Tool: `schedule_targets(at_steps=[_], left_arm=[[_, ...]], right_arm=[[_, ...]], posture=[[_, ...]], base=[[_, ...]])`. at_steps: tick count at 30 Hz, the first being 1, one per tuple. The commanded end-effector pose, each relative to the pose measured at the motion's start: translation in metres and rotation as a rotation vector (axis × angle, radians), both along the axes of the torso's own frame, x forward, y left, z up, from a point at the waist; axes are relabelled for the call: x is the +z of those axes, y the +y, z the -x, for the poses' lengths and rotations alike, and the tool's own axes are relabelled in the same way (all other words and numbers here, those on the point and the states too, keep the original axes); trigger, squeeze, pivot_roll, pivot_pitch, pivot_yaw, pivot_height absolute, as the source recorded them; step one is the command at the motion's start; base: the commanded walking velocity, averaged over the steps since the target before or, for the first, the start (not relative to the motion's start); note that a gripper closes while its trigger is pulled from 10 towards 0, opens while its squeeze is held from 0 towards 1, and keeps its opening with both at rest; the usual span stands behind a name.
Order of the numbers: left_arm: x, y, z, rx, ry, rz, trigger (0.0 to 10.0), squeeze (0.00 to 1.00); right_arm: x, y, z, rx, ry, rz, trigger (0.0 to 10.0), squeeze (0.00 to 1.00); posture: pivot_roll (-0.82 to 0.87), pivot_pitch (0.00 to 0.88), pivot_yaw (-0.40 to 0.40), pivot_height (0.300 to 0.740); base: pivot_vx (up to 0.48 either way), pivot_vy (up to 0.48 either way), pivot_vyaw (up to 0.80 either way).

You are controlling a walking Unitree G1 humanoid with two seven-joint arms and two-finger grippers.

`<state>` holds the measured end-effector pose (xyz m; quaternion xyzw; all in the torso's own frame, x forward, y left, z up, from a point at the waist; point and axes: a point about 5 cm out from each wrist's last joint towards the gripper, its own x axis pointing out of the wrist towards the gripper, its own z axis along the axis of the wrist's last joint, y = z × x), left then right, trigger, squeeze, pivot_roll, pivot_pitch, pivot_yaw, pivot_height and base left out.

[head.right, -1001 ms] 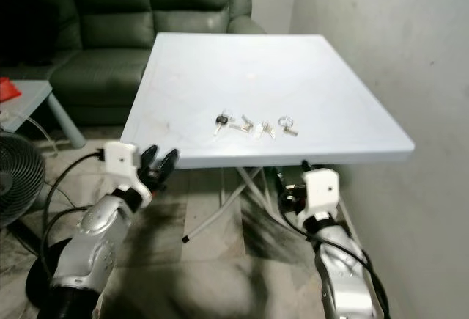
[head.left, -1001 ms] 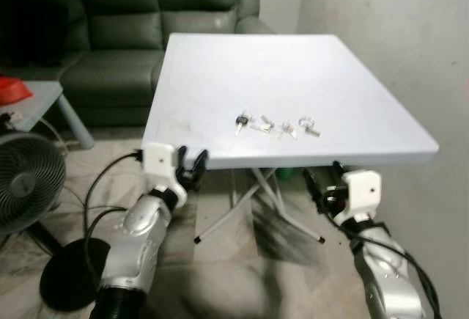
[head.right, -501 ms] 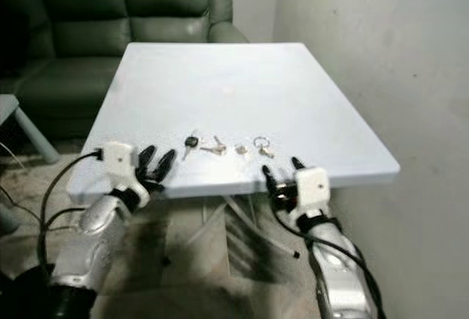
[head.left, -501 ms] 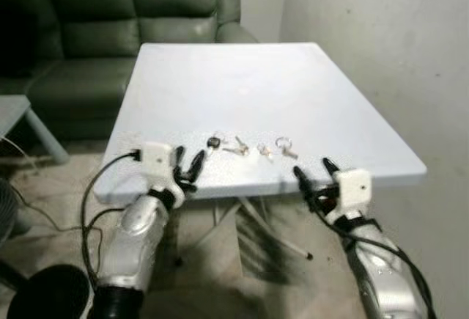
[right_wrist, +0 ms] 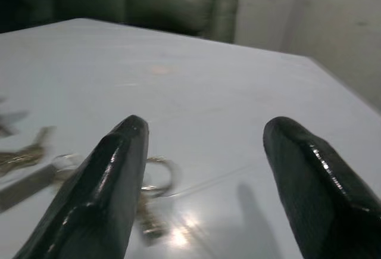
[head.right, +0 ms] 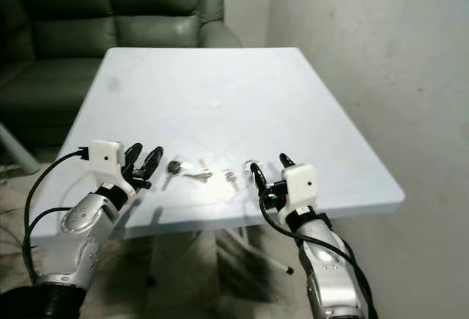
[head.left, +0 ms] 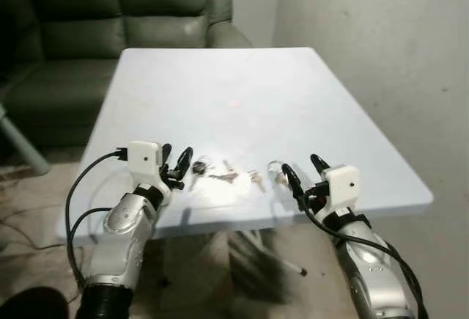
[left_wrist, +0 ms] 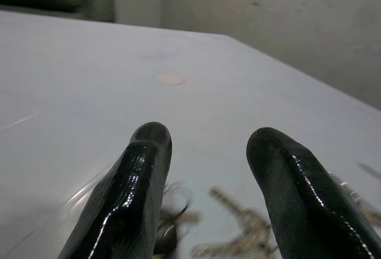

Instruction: Hang keys on a hook

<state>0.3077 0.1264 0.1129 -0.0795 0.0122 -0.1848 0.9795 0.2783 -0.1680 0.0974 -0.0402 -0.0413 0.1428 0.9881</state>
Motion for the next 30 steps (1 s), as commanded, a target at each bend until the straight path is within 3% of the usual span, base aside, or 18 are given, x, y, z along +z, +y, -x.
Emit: schedule_targets(at_steps=[1, 7, 19, 24, 30], left_arm=[[0.005, 0.015, -0.001, 0.044, -0.028, -0.028, 10.0, 0.00], [0.006, 0.014, -0.001, 0.070, -0.048, -0.058, 10.0, 0.00], [0.004, 0.017, 0.008, 0.014, -0.088, -0.087, 10.0, 0.00], [0.006, 0.012, 0.011, 0.006, -0.091, -0.077, 10.0, 0.00], [0.008, 0.006, 0.020, -0.013, -0.103, -0.083, 10.0, 0.00]], right_arm=[[0.004, 0.010, -0.003, 0.032, -0.018, -0.012, 10.0, 0.00], [0.003, 0.011, -0.002, 0.044, -0.015, 0.006, 10.0, 0.00], [0.010, 0.009, -0.010, 0.117, -0.005, 0.097, 10.0, 0.00], [0.016, 0.013, -0.027, 0.077, 0.018, 0.104, 10.0, 0.00], [0.014, 0.020, -0.042, -0.060, 0.105, 0.081, 10.0, 0.00]], posture=[[-0.11, 0.000, -0.022, 0.740], [-0.11, 0.000, -0.022, 0.740], [-0.09, 0.000, -0.038, 0.740], [-0.06, 0.000, -0.064, 0.740], [-0.03, 0.017, -0.090, 0.740]], base=[[0.000, 0.000, 0.00], [0.000, 0.000, 0.00], [0.000, 0.000, 0.00], [0.000, 0.000, 0.00], [0.000, 0.000, 0.00]])
